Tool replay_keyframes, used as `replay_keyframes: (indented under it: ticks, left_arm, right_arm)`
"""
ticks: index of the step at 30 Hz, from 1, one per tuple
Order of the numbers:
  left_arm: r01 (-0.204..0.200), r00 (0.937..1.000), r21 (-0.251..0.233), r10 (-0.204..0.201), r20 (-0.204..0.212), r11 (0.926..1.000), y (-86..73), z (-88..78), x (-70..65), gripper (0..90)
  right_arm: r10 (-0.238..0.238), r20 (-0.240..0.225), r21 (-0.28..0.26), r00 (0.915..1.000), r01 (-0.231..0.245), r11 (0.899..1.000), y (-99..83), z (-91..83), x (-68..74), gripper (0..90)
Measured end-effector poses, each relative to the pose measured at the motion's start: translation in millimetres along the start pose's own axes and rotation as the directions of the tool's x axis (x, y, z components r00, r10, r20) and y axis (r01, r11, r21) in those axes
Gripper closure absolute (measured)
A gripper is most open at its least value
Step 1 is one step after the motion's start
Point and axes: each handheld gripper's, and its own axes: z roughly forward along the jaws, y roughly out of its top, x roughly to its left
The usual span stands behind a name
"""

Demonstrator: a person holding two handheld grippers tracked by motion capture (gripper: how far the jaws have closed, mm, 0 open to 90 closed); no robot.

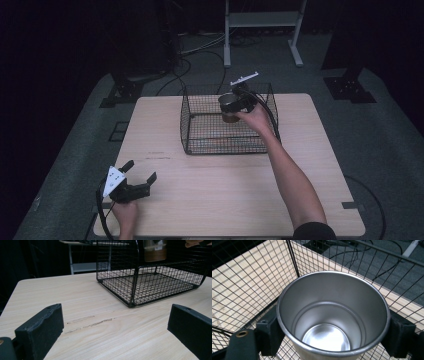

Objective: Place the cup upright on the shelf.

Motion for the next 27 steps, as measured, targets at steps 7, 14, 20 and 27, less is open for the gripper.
replay_keyframes:
  ticks: [7, 14, 20, 27]
  left_arm:
    - [0.001, 1.0, 0.001, -0.001, 0.0, 1.0, -0.2, 0.1, 0.1, 0.0]
    - [-0.002, 1.0, 0.005, 0.002, 0.002, 1.0, -0.1, -0.1, 0.4, 0.0]
    - [0.006, 1.0, -0.003, -0.006, -0.001, 1.0, -0.4, -0.8, 0.5, 0.0]
    - [0.006, 1.0, -0.004, -0.006, 0.005, 1.0, -0.6, -0.1, 0.5, 0.0]
  right_arm:
    - [-0.004, 0.002, 0.032, 1.0, 0.004, 0.999, -2.8, 10.0, -2.1, 17.7]
    - [0.006, 0.008, 0.065, 0.9999, -0.007, 0.998, -5.8, 18.3, -4.1, 17.7]
    - [-0.018, 0.008, 0.105, 0.9998, 0.017, 0.994, -9.3, 28.0, -4.1, 17.6]
    - [-0.025, -0.013, 0.148, 0.9996, 0.027, 0.989, -12.8, 39.9, -4.2, 17.6]
